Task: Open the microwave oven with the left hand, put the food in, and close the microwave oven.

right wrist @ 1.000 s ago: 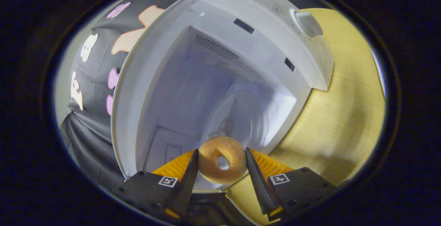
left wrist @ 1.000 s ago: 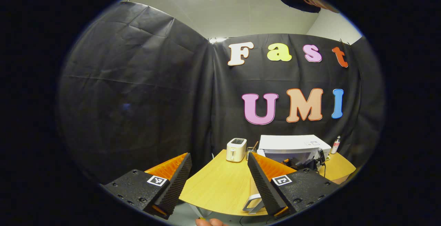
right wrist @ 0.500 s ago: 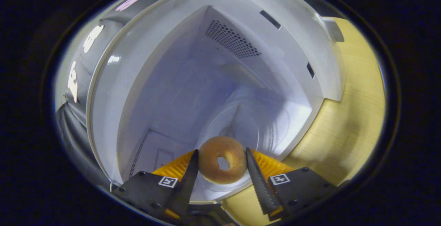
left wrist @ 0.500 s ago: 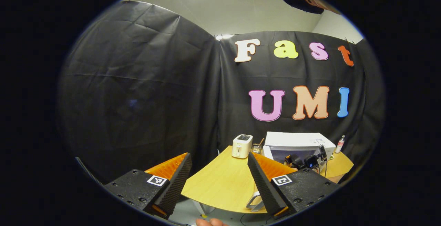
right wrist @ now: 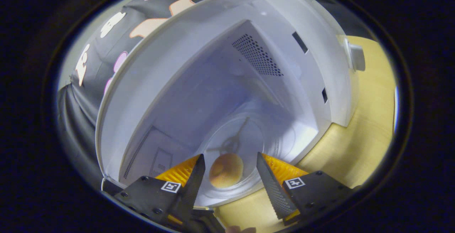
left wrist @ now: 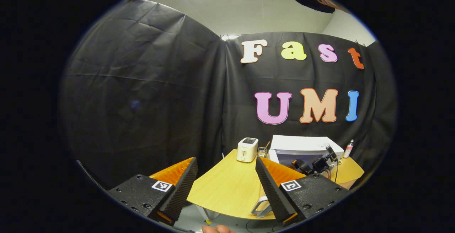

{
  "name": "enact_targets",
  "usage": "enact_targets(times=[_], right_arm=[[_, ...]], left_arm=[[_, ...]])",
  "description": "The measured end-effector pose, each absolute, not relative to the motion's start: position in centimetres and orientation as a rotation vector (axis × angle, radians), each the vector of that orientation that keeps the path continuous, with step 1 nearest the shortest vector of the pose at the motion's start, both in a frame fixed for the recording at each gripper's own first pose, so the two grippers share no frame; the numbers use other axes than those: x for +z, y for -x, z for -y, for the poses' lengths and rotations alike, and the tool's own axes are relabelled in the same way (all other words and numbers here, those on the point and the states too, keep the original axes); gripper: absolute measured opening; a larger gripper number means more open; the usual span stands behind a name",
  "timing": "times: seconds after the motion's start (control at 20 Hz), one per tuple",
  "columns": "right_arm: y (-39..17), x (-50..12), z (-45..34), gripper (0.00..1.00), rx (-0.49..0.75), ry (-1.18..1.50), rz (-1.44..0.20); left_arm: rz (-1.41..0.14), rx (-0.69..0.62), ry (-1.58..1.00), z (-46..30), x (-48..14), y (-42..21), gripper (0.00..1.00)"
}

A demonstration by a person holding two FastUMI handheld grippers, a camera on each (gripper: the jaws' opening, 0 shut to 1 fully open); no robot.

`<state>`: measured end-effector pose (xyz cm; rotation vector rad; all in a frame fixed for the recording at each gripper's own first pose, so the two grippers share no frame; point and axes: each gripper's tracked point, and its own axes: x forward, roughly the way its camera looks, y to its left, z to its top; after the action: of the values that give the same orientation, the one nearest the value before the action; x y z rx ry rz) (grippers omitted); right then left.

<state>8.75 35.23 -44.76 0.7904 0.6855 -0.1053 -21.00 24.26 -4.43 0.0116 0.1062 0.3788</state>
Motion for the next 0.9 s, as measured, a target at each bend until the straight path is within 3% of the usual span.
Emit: enact_targets(times=[0.05, 0.2, 0.25, 0.3, 0.45, 0.5, 0.55, 0.6, 0.65, 0.7, 0.75, 0.85, 0.9], right_arm=[[-8.1, -44.5, -35.1, 0.79, -0.08, -0.756, -0.681], [-6.3, -42.5, -34.5, 0.8, 0.031, -0.638, -0.647], [-5.4, -41.6, -34.3, 0.9, 0.073, -0.596, -0.636], [-4.7, -40.7, -33.8, 0.79, 0.106, -0.564, -0.623], [-2.8, -37.3, -31.4, 0.8, 0.179, -0.506, -0.575], [-2.5, -36.1, -30.2, 0.9, 0.194, -0.484, -0.552], [-2.0, -34.8, -29.2, 0.9, 0.213, -0.457, -0.531], [-1.5, -33.6, -28.0, 0.79, 0.233, -0.421, -0.516], [-1.2, -32.0, -26.8, 0.9, 0.26, -0.39, -0.492], [-1.1, -30.4, -25.6, 0.9, 0.282, -0.349, -0.46], [-0.9, -28.7, -24.4, 0.79, 0.301, -0.301, -0.43], [-0.3, -25.4, -21.7, 0.8, 0.317, -0.254, -0.377], [-0.1, -24.0, -20.4, 0.8, 0.313, -0.258, -0.367]], left_arm=[[-0.105, 0.374, -0.007, -24.1, -4.4, 20.9, 0.95], [-0.097, 0.355, 0.004, -23.5, -4.6, 20.5, 0.92], [-0.094, 0.35, 0.007, -23.5, -4.7, 20.4, 0.92], [-0.09, 0.346, 0.014, -23.5, -4.8, 20.2, 0.92], [-0.077, 0.339, 0.047, -23.6, -5.4, 19.7, 0.92], [-0.083, 0.34, 0.055, -23.9, -5.9, 19.6, 0.92], [-0.087, 0.343, 0.06, -24.3, -6.6, 19.6, 0.92], [-0.092, 0.342, 0.066, -24.6, -7.1, 19.6, 0.92], [-0.092, 0.335, 0.08, -24.6, -7.6, 19.4, 0.95], [-0.093, 0.331, 0.101, -24.8, -7.9, 19.1, 0.95], [-0.106, 0.338, 0.12, -25.1, -9.1, 18.9, 0.95], [-0.144, 0.352, 0.162, -25.8, -11.4, 18.4, 0.92], [-0.16, 0.358, 0.181, -26.0, -12.5, 18.3, 0.95]])
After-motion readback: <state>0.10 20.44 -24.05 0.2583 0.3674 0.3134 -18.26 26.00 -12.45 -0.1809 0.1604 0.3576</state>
